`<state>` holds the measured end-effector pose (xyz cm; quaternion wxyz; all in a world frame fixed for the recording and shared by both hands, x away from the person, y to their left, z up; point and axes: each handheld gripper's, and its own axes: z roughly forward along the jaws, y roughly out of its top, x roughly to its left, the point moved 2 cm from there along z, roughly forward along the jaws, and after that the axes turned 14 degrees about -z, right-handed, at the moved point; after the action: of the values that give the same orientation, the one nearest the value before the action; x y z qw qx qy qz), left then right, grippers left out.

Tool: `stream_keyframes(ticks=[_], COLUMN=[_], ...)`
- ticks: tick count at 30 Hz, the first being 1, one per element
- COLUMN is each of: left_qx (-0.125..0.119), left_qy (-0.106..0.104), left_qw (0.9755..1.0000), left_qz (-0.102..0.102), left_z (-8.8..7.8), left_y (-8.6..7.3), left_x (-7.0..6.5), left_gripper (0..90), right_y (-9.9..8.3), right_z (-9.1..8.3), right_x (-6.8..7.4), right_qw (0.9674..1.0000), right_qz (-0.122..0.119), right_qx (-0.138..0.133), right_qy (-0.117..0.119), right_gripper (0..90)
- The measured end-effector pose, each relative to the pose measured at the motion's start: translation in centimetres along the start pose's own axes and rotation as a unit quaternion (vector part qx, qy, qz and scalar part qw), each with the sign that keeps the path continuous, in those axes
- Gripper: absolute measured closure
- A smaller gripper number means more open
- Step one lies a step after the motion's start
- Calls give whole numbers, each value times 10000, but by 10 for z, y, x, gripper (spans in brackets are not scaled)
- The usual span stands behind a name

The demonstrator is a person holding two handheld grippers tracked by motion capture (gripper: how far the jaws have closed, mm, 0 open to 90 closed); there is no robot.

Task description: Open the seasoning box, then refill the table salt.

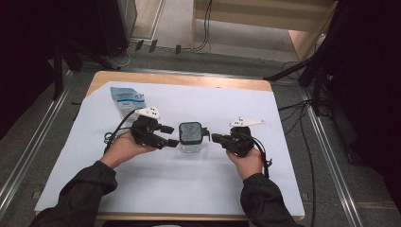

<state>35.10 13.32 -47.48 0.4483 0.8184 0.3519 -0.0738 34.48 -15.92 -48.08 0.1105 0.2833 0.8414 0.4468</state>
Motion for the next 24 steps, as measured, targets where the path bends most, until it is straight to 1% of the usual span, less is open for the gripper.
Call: stream_keyframes(ticks=[1,2,3,4,5,6,7,8,9,10,11,12,13,14,15,16,17,20,21,24], left_qx=[33,77,110,93,35,8,32,49,77,150,202,286,316,299,314,314,359,371,376,459], left_qy=[17,49,29,43,12,-50,-110,-153,-154,-122,-71,-9,25,-45,-212,-212,-143,-145,-171,-84], left_qw=[10000,9999,9999,9999,9999,10000,9999,9999,9998,9998,9998,9995,9993,9994,9991,9991,9989,9989,9988,9983], left_qz=[55,70,95,122,124,62,33,-5,-31,20,26,139,189,188,183,183,282,261,260,352], left_z=[1,1,1,1,1,1,0,0,1,1,2,3,4,5,8,8,11,14,16,23], left_y=[1,1,3,3,4,5,5,5,5,6,7,9,11,13,17,17,18,20,19,17], left_x=[0,0,1,1,1,2,3,4,5,6,5,6,6,6,7,7,6,7,6,5], left_gripper=[284,284,257,239,195,171,171,133,137,133,133,133,133,133,127,120,109,77,49,44], right_y=[0,-1,-2,-2,-3,-3,-3,-3,-3,-3,-4,-4,-3,-3,-4,-4,-5,-4,-3,-3], right_z=[0,1,2,3,3,4,4,4,5,5,6,6,7,7,8,8,11,13,16,19], right_x=[-2,-5,-6,-8,-8,-9,-9,-9,-9,-9,-10,-10,-11,-11,-13,-13,-14,-13,-13,-13], right_qw=[10000,10000,9999,9999,9999,9999,9999,9999,9999,9999,9999,9999,9999,9999,9999,9999,9998,9998,9998,9997], right_qz=[35,72,99,100,74,77,77,87,70,77,70,70,74,67,56,56,88,77,58,106], right_qx=[-18,-11,6,29,68,77,77,90,103,121,154,154,136,131,137,137,167,158,155,194], right_qy=[-16,-13,-14,-22,-38,-39,-39,-27,-22,-17,-9,-9,-11,2,-3,-3,50,93,133,134], right_gripper=[900,900,900,900,900,900,900,900,900,900,900,900,900,900,900,900,900,900,900,900])
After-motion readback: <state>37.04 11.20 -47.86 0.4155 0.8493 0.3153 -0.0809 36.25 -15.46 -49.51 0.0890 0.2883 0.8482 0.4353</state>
